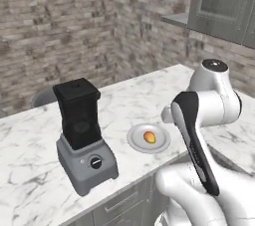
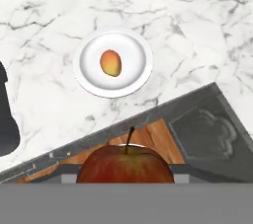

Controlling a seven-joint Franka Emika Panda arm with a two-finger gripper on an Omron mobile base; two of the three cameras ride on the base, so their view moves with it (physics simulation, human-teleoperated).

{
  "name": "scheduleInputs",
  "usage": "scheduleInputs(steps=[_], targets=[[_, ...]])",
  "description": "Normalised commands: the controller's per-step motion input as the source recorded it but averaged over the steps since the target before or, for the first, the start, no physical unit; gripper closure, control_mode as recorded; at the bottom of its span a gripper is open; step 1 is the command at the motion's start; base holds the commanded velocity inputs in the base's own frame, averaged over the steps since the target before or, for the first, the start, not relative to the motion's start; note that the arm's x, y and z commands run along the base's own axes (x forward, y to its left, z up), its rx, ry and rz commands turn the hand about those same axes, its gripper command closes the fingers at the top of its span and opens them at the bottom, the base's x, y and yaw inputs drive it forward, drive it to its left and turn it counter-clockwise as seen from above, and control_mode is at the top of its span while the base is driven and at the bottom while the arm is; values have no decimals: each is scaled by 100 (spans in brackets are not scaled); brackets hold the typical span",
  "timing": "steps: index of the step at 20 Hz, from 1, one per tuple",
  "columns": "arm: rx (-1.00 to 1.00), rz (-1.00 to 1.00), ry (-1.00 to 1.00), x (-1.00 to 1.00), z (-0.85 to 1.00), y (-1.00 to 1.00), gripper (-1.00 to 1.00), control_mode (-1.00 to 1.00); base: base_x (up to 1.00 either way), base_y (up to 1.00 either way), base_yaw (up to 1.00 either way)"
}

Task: Pick the apple and mango from the fridge and place them on the plate next to the blender to make a fruit smoothie.

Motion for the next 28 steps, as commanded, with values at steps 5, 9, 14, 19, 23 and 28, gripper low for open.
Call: scheduleInputs(steps=[5,9,14,19,23,28], targets=[[-2,0,5,87,-75,5,100,-100,0,0,0],[0,0,0,93,-74,0,100,-100,0,0,0],[0,1,13,83,-70,0,100,-100,0,0,0],[0,0,16,69,-58,0,100,-100,0,0,0],[0,0,7,61,-45,0,-100,-100,0,0,0],[0,0,0,33,-13,0,-100,-100,0,0,0]])
